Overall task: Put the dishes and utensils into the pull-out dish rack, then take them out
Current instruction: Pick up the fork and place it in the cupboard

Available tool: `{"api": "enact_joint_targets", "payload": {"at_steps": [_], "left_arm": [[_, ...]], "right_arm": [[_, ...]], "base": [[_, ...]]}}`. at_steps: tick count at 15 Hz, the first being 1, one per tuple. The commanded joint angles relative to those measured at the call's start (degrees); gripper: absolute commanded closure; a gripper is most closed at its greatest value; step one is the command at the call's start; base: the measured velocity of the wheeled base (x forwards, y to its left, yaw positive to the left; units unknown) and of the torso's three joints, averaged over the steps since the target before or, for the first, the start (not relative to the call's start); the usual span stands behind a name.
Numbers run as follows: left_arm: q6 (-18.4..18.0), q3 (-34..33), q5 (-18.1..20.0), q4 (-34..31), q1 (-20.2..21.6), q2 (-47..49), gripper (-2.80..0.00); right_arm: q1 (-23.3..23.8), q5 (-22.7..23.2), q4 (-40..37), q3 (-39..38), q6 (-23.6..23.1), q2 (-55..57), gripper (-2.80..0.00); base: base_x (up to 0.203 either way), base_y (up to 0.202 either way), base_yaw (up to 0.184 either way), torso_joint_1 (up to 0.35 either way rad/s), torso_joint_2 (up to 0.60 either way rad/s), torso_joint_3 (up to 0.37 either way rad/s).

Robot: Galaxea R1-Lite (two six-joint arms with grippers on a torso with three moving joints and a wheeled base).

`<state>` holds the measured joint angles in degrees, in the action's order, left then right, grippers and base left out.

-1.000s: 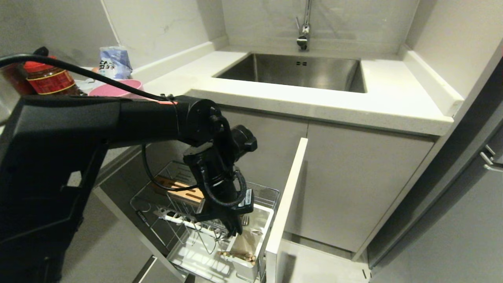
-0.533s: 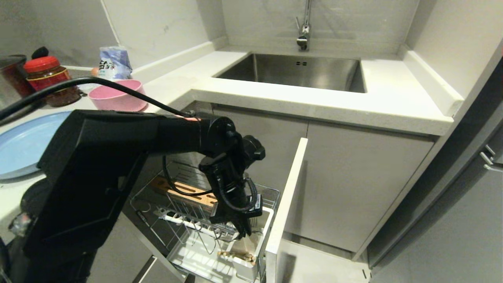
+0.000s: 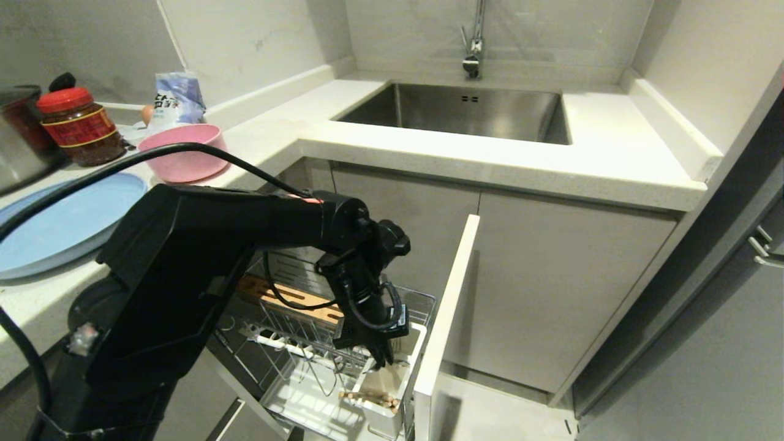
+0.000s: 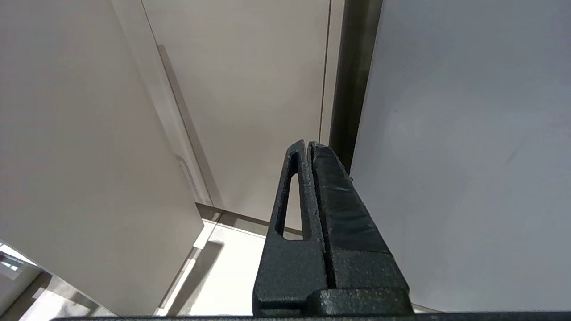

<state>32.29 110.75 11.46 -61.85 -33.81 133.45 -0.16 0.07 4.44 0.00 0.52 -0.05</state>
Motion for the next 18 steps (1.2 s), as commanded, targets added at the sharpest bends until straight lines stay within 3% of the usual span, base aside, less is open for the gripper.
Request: {"api": "enact_joint_targets", "payload": {"at_steps": [1,15,16,18], "left_arm": [[0.04,-0.01,0.52,-0.13,0.32,1.14,0.00],[-0.65,0.03,0.85,-0.34,0.32,1.73,0.00],[-0.61,0.07,0.85,-0.29,0.32,1.73,-2.80],[-0.56,0.00,0.84,-0.38,0.32,1.73,-2.80]], "right_arm": [[-0.02,0.01,0.05,-1.49,0.00,-0.04,0.00],[-0.02,0.01,0.05,-1.49,0.00,-0.04,0.00],[-0.02,0.01,0.05,-1.49,0.00,-0.04,0.00],[-0.02,0.01,0.05,-1.49,0.01,-0.04,0.00]], "base": [[0.000,0.000,0.000,0.000,0.00,0.000],[0.000,0.000,0.000,0.000,0.00,0.000],[0.000,0.000,0.000,0.000,0.00,0.000],[0.000,0.000,0.000,0.000,0.00,0.000]]}}
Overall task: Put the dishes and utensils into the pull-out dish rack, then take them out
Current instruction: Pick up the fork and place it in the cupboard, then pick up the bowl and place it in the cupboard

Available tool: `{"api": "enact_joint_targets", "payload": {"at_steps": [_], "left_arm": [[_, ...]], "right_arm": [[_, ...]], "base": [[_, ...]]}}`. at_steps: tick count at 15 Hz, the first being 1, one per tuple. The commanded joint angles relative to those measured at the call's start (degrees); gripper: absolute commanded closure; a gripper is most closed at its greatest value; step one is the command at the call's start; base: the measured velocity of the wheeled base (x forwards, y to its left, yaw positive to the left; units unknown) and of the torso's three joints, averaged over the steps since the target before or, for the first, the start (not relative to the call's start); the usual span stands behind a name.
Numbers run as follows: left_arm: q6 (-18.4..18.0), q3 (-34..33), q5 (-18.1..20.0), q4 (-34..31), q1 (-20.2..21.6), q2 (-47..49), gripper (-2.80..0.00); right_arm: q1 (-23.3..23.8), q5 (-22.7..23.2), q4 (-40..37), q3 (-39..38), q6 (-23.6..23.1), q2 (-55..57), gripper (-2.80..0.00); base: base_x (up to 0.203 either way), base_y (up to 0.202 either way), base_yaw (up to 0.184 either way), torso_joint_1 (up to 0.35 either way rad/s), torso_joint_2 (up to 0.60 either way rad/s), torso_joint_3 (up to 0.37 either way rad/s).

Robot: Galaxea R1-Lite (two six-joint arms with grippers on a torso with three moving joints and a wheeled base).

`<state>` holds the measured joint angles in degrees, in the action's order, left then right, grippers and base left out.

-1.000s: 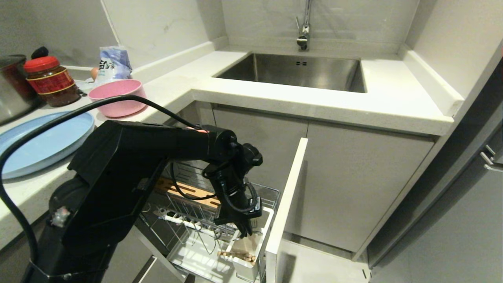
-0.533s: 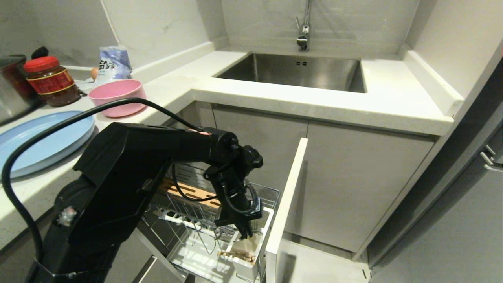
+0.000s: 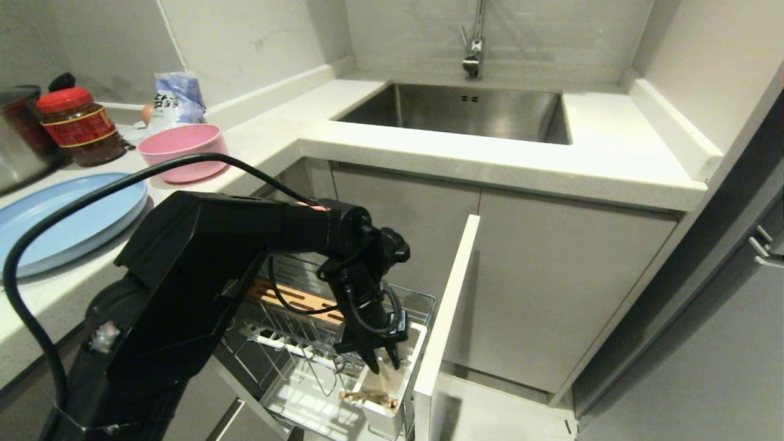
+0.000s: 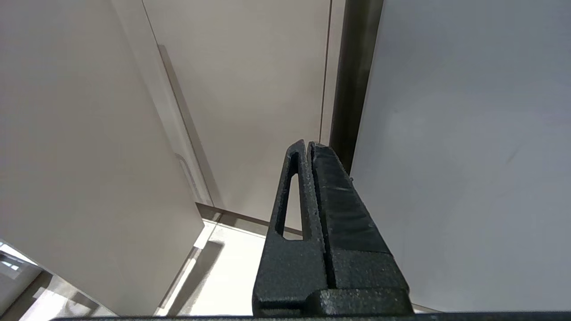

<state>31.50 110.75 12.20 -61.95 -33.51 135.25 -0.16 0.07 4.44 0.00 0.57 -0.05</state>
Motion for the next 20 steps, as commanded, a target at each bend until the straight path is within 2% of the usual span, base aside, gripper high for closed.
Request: {"api": "enact_joint_targets", "payload": {"at_steps": [1,6,10,17,18,19,20], "left_arm": [[0.20,0.05,0.01,-0.26,-0.03,-0.08,-2.80],[0.23,-0.01,-0.34,-0.45,-0.06,-0.17,-2.80],[0.52,-0.01,-2.72,-0.54,0.03,-1.35,-2.80],[0.67,-0.24,-5.32,-4.21,-0.80,-10.50,-2.80],[0.68,-0.33,-5.82,-4.53,-1.09,-12.16,-0.31],[0.66,-0.53,-6.18,-4.91,-1.45,-13.67,0.00],[0.58,-0.65,-6.34,-5.91,-1.65,-15.37,0.00]], "right_arm": [[-0.02,0.01,0.05,-1.49,0.05,-0.04,0.00],[-0.02,0.01,0.05,-1.49,-0.04,-0.04,0.00],[-0.02,0.01,0.05,-1.49,-0.04,-0.04,0.00],[-0.02,0.01,0.05,-1.49,-0.04,-0.04,0.00],[-0.02,0.01,0.05,-1.49,-0.04,-0.04,0.00],[-0.02,0.01,0.05,-1.49,-0.04,-0.04,0.00],[-0.02,0.01,0.05,-1.49,-0.04,-0.04,0.00]], "base": [[0.000,0.000,0.000,0.000,0.00,0.000],[0.000,0.000,0.000,0.000,0.00,0.000],[0.000,0.000,0.000,0.000,0.00,0.000],[0.000,0.000,0.000,0.000,0.00,0.000],[0.000,0.000,0.000,0.000,0.00,0.000],[0.000,0.000,0.000,0.000,0.00,0.000],[0.000,0.000,0.000,0.000,0.00,0.000]]}}
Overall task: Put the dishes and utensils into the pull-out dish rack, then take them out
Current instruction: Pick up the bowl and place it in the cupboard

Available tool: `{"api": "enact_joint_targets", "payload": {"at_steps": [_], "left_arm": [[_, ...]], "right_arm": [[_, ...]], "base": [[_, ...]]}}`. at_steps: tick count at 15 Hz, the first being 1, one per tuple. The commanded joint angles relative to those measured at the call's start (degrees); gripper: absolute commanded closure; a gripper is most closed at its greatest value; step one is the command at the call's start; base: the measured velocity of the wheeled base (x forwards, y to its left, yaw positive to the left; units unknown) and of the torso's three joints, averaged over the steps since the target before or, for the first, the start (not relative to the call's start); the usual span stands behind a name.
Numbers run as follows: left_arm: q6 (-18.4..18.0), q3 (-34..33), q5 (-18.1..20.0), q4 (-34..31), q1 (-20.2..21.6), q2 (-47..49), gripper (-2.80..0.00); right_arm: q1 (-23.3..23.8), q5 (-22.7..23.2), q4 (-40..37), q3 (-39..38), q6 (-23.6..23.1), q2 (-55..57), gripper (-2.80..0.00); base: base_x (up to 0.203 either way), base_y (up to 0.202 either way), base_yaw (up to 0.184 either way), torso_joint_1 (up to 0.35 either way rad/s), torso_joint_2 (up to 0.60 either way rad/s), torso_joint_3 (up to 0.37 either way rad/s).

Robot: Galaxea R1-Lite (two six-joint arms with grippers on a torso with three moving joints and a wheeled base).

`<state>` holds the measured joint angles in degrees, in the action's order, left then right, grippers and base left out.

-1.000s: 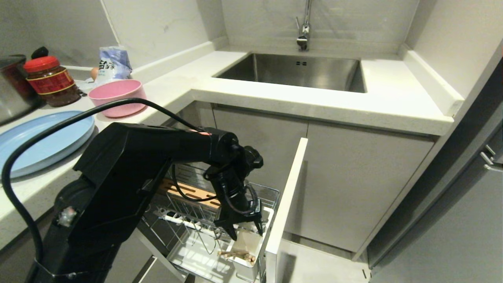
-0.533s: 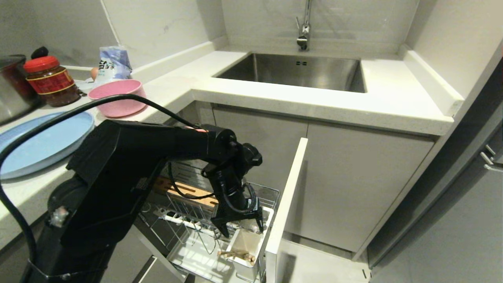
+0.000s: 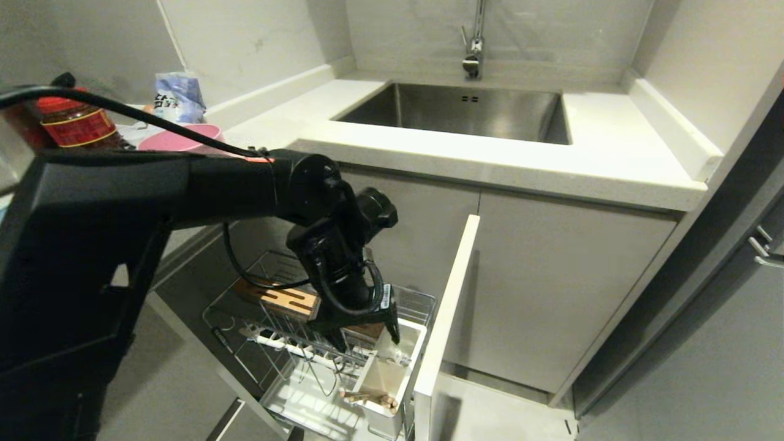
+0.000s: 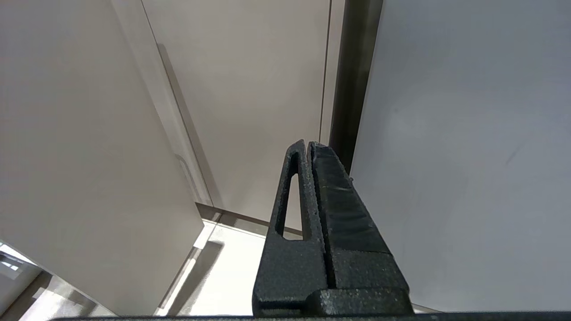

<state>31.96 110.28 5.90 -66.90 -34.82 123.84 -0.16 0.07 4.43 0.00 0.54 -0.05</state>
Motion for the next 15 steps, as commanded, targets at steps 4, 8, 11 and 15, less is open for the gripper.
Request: {"api": "enact_joint_targets", "payload": {"at_steps": [4,8,11,15], "left_arm": [[0.47,-0.25,-2.96,-2.02,-1.54,-11.42,0.00],[1.16,-0.33,-4.59,-2.49,-1.72,-18.31,0.00],[1.32,-0.33,-9.31,-2.28,-1.61,-23.72,0.00],[0.70,-0.25,-12.23,-0.11,0.11,-35.33,0.00]], "right_arm": [[-0.02,0.01,0.05,-1.49,-0.01,-0.04,0.00],[-0.02,0.01,0.05,-1.49,-0.01,-0.04,0.00],[-0.02,0.01,0.05,-1.49,-0.01,-0.04,0.00],[-0.02,0.01,0.05,-1.49,-0.01,-0.04,0.00]], "base": [[0.000,0.000,0.000,0.000,0.00,0.000],[0.000,0.000,0.000,0.000,0.00,0.000],[0.000,0.000,0.000,0.000,0.00,0.000],[0.000,0.000,0.000,0.000,0.00,0.000]]}}
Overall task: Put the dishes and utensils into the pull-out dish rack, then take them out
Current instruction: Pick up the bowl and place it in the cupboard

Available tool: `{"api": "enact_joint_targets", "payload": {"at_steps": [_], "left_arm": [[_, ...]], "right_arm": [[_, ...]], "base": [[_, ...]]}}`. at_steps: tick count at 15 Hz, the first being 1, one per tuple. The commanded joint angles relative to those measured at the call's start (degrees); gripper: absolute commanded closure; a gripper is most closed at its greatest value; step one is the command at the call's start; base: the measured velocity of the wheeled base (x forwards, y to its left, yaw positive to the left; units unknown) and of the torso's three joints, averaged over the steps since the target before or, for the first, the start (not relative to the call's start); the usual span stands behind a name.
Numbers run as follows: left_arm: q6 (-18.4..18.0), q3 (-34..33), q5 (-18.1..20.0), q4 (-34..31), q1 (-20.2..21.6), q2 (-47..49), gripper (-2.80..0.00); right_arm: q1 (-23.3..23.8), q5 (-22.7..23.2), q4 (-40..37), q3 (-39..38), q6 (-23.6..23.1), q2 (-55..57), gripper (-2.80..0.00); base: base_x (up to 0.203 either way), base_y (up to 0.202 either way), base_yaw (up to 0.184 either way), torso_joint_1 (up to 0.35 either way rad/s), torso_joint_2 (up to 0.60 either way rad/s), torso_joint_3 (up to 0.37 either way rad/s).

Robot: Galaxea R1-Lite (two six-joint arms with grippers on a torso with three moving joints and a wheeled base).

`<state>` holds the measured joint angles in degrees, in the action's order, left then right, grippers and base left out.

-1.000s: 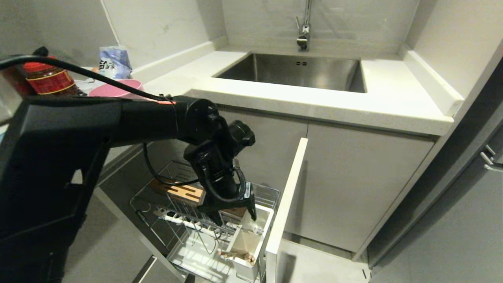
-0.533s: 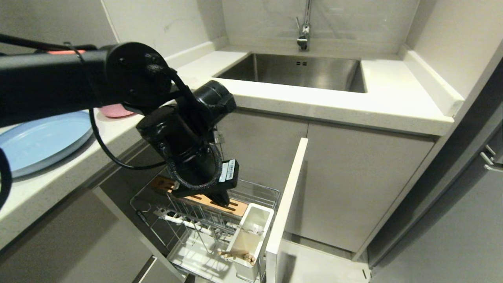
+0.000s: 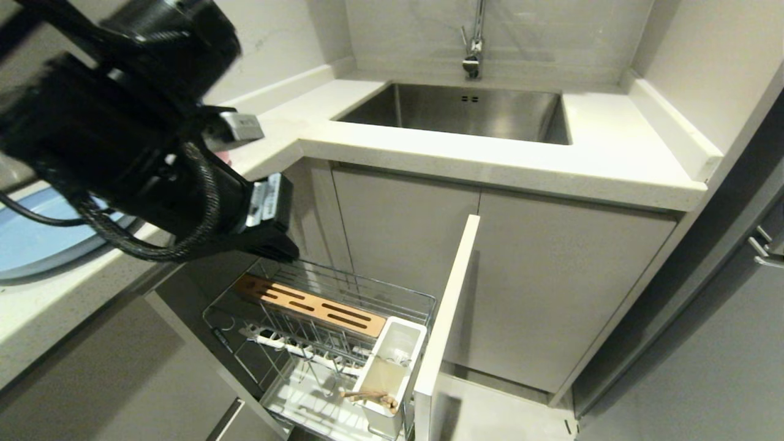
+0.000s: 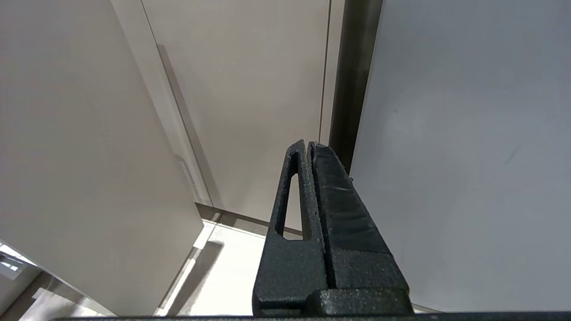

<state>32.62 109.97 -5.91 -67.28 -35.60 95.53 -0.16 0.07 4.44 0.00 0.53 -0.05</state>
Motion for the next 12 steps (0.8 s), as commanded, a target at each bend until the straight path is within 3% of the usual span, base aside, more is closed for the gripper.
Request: {"api": "enact_joint_targets", "payload": {"at_steps": [1,6,9,10,12], "left_arm": [[-1.03,0.15,-0.85,1.38,2.99,-9.77,0.00],[-14.37,0.22,-1.56,15.69,19.33,-15.08,0.00],[-19.28,0.01,-4.00,19.29,23.44,-13.88,0.00],[-19.43,0.04,-5.04,19.82,23.66,-13.06,-2.80],[-19.90,0.06,-10.49,22.61,23.75,-10.13,-2.80]], "right_arm": [[-0.02,0.01,0.05,-1.49,0.00,-0.04,0.00],[-0.02,0.01,0.05,-1.49,-0.01,-0.04,0.00],[-0.02,0.01,0.05,-1.49,0.05,-0.04,0.00],[-0.02,0.01,0.05,-1.49,-0.01,-0.04,0.00],[-0.02,0.01,0.05,-1.49,-0.01,-0.04,0.00]], "base": [[0.000,0.000,0.000,0.000,0.00,0.000],[0.000,0.000,0.000,0.000,0.00,0.000],[0.000,0.000,0.000,0.000,0.00,0.000],[0.000,0.000,0.000,0.000,0.00,0.000],[0.000,0.000,0.000,0.000,0.00,0.000]]}}
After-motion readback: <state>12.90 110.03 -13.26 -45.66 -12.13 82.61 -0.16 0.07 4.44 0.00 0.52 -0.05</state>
